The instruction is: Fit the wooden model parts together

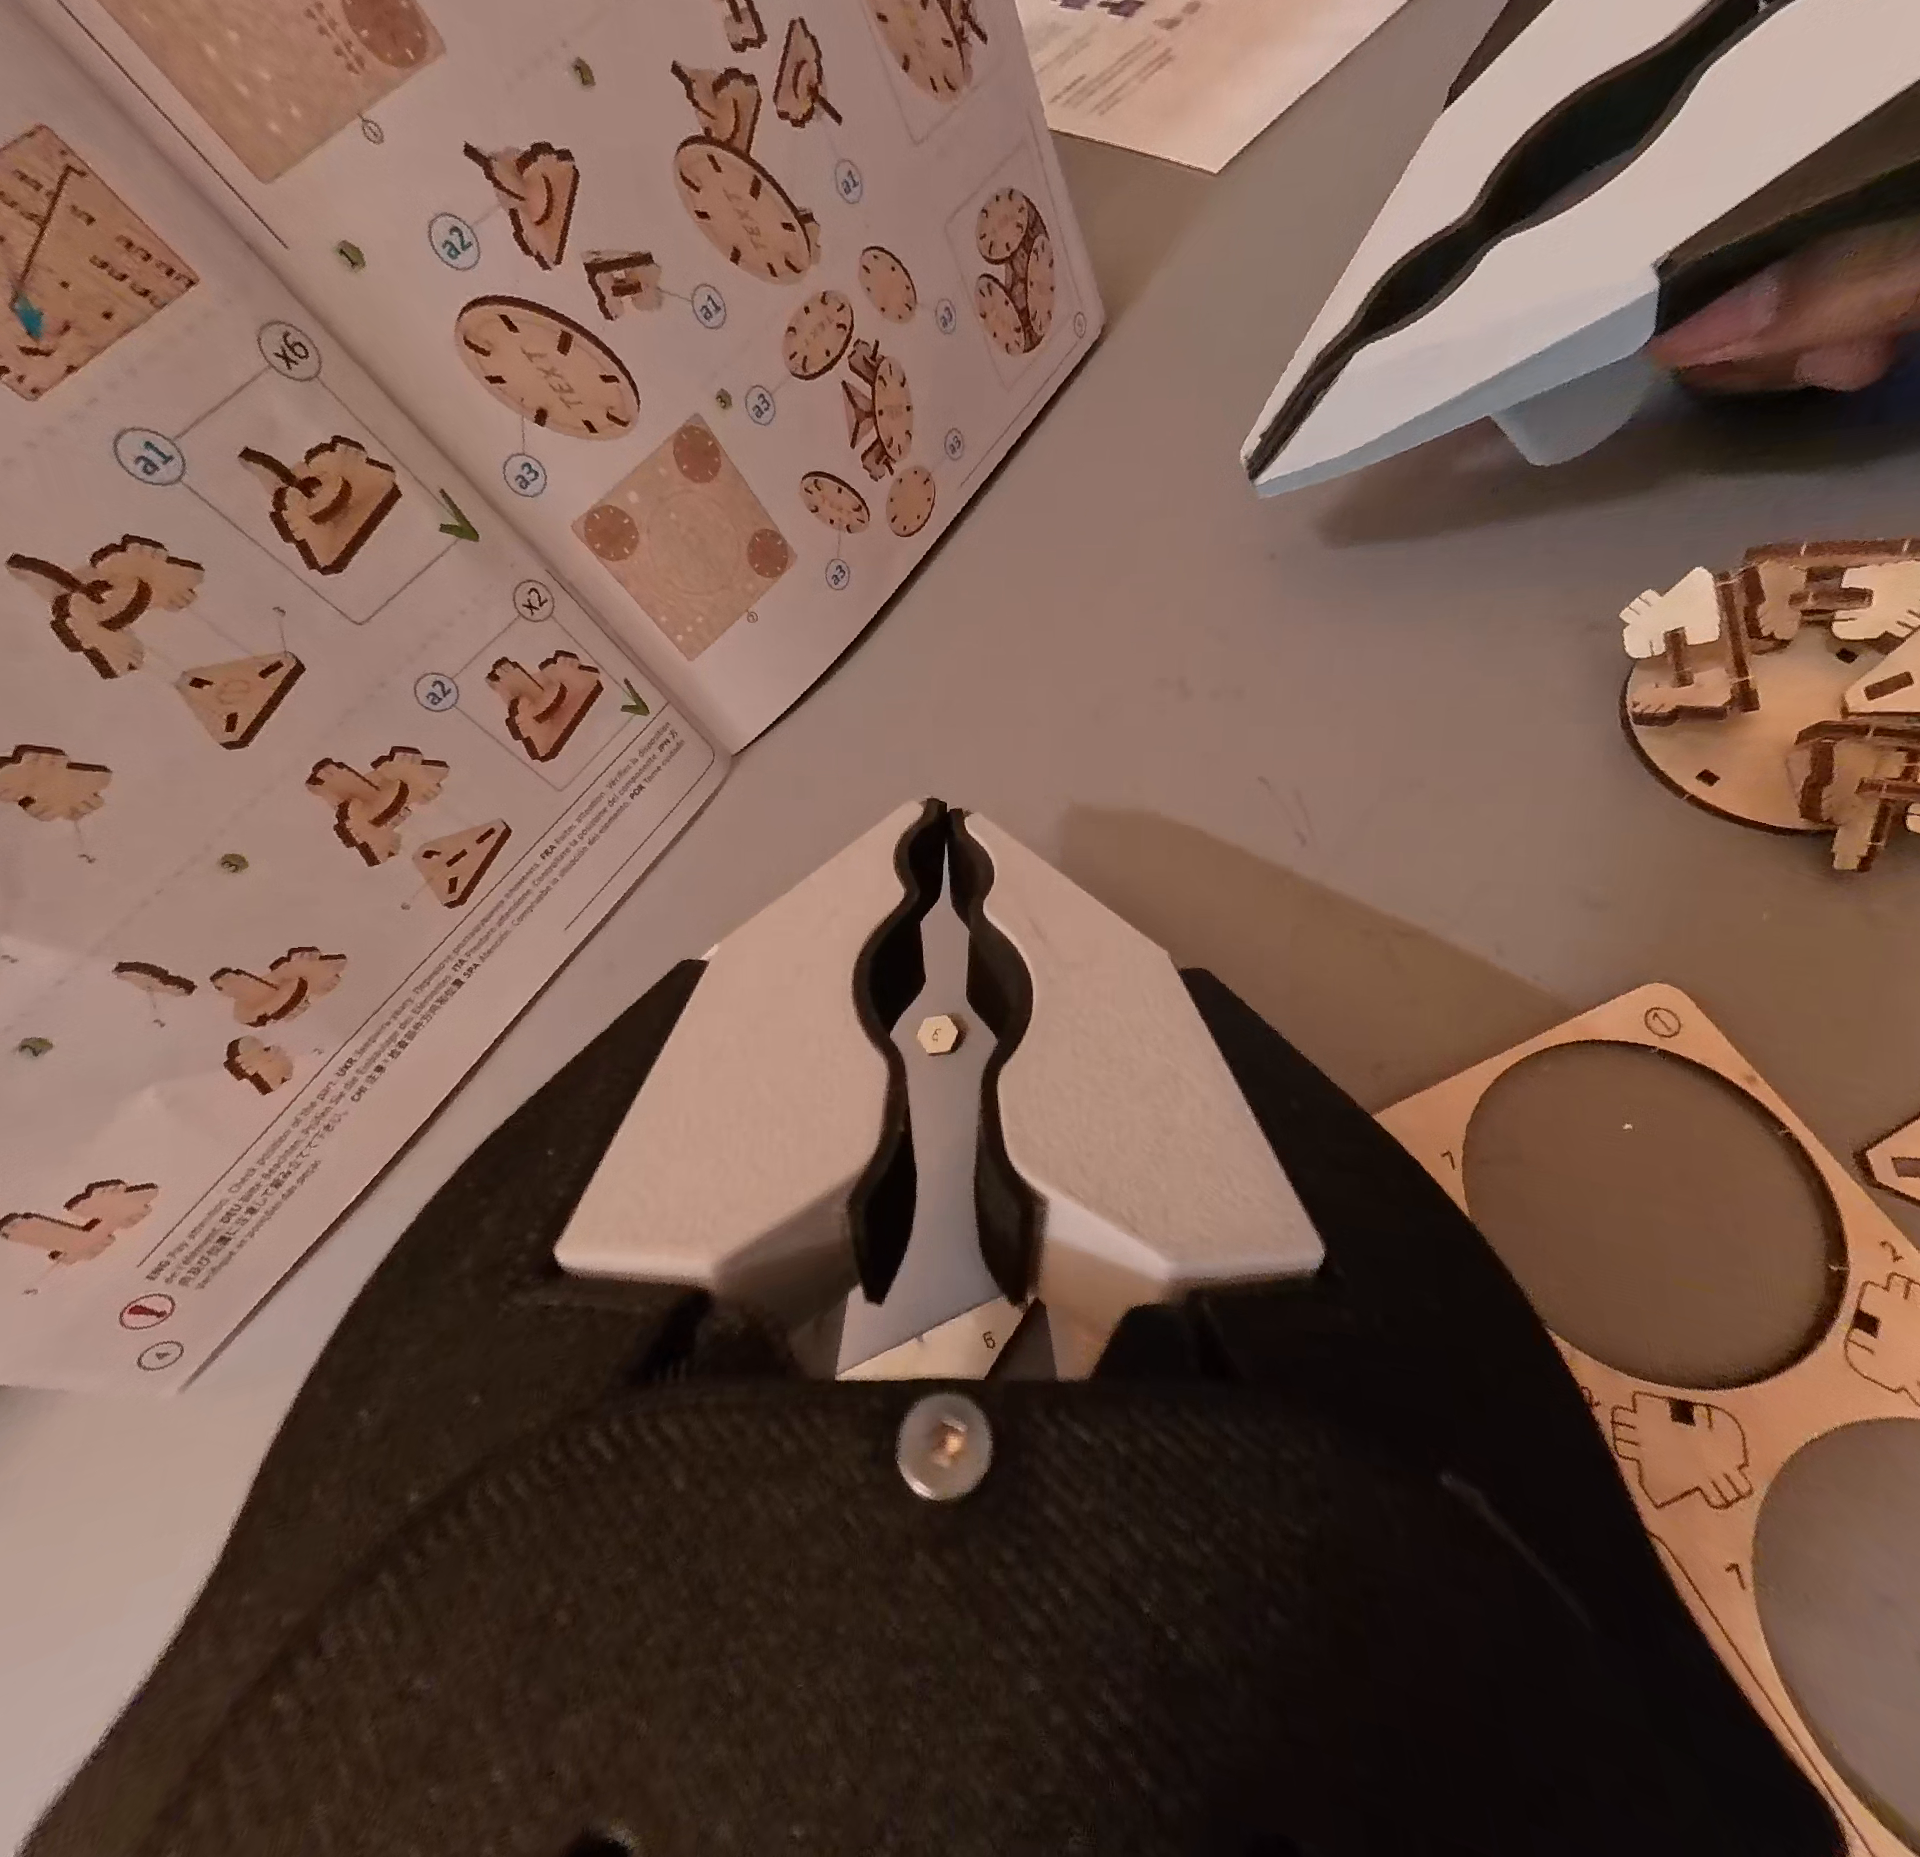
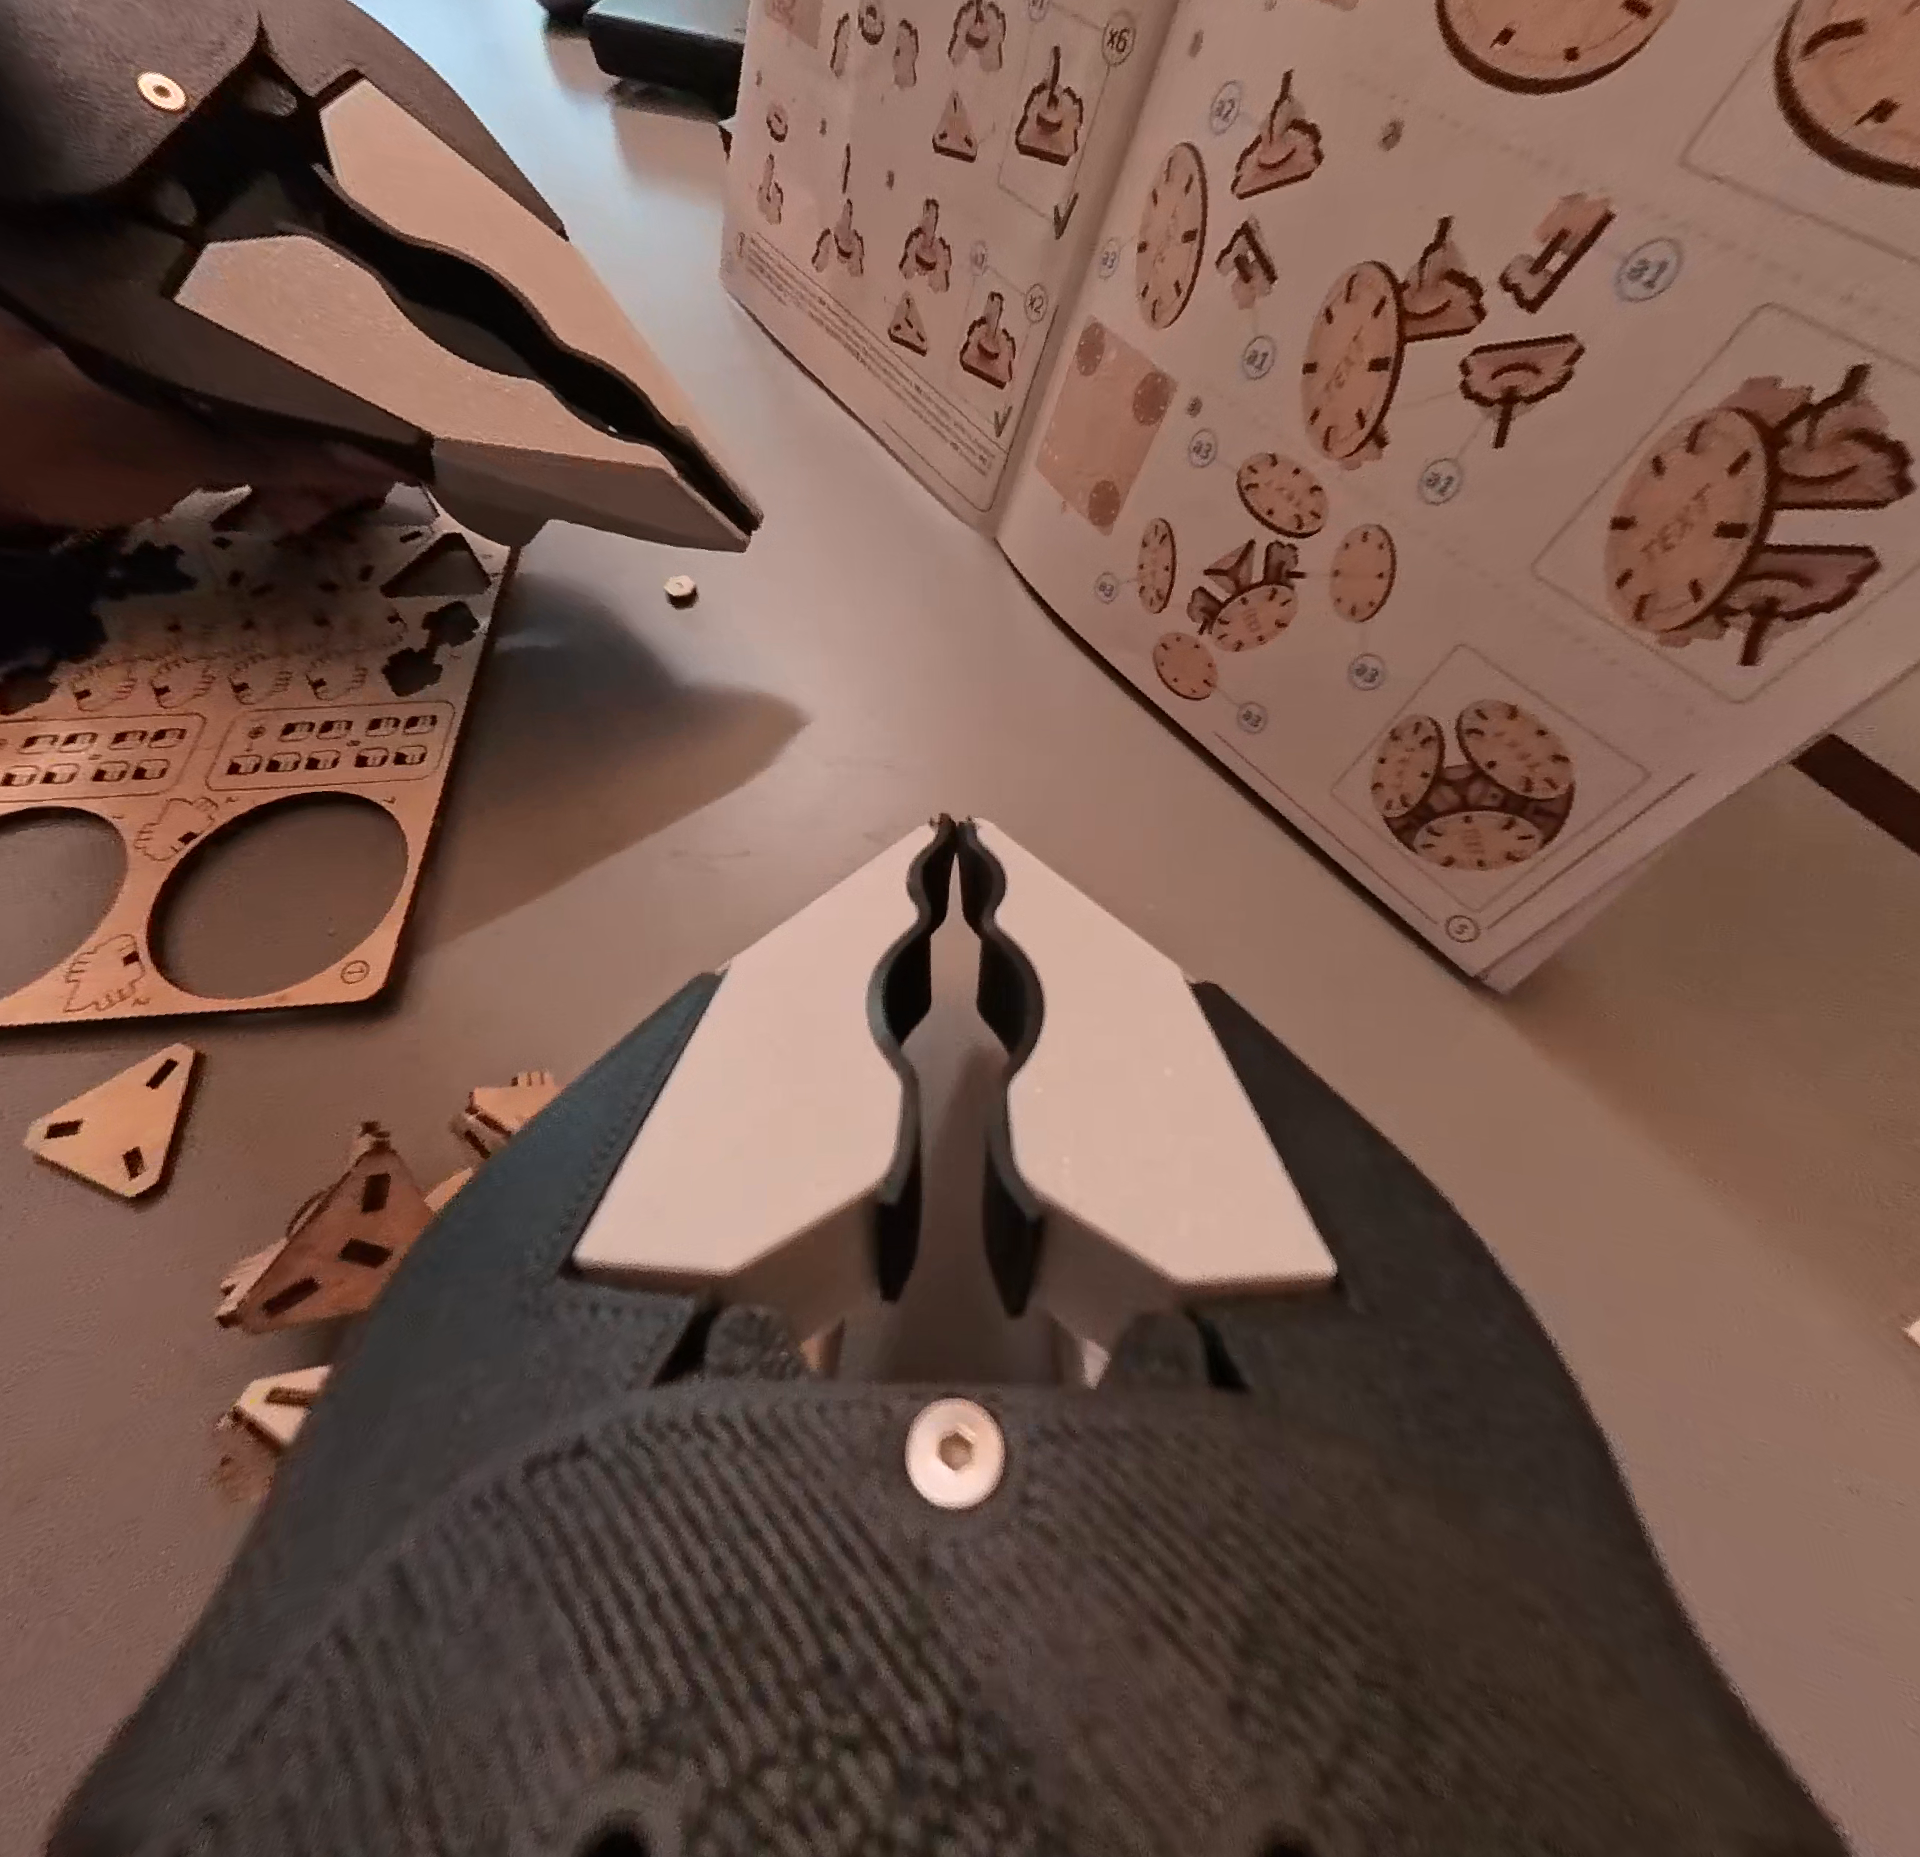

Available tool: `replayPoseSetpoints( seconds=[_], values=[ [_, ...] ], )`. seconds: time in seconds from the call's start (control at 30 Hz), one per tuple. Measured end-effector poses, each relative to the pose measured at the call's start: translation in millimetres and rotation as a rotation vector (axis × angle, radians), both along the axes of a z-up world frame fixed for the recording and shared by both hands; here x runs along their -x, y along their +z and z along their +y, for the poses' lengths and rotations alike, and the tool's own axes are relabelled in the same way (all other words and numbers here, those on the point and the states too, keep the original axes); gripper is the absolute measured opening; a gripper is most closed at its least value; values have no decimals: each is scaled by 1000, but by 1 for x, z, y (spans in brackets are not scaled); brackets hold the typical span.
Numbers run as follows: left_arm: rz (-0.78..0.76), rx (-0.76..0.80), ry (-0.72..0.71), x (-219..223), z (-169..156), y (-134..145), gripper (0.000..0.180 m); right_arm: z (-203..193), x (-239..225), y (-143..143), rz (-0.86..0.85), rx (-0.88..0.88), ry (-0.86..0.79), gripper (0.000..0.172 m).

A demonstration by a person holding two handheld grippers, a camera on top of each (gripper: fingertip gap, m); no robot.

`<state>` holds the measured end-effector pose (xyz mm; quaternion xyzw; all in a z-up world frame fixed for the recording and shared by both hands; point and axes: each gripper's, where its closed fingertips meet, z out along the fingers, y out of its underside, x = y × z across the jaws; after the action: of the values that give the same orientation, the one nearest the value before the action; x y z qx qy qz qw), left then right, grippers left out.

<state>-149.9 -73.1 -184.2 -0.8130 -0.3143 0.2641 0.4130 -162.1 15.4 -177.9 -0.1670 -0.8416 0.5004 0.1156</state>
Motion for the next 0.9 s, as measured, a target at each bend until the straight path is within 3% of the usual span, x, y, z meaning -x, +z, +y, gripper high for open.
replayPoseSetpoints(
  seconds=[0.9],
  values=[
    [-5,40,-26,-3,4,-5,0,-4,-6,-10,-16,-61,37,0]
  ],
)
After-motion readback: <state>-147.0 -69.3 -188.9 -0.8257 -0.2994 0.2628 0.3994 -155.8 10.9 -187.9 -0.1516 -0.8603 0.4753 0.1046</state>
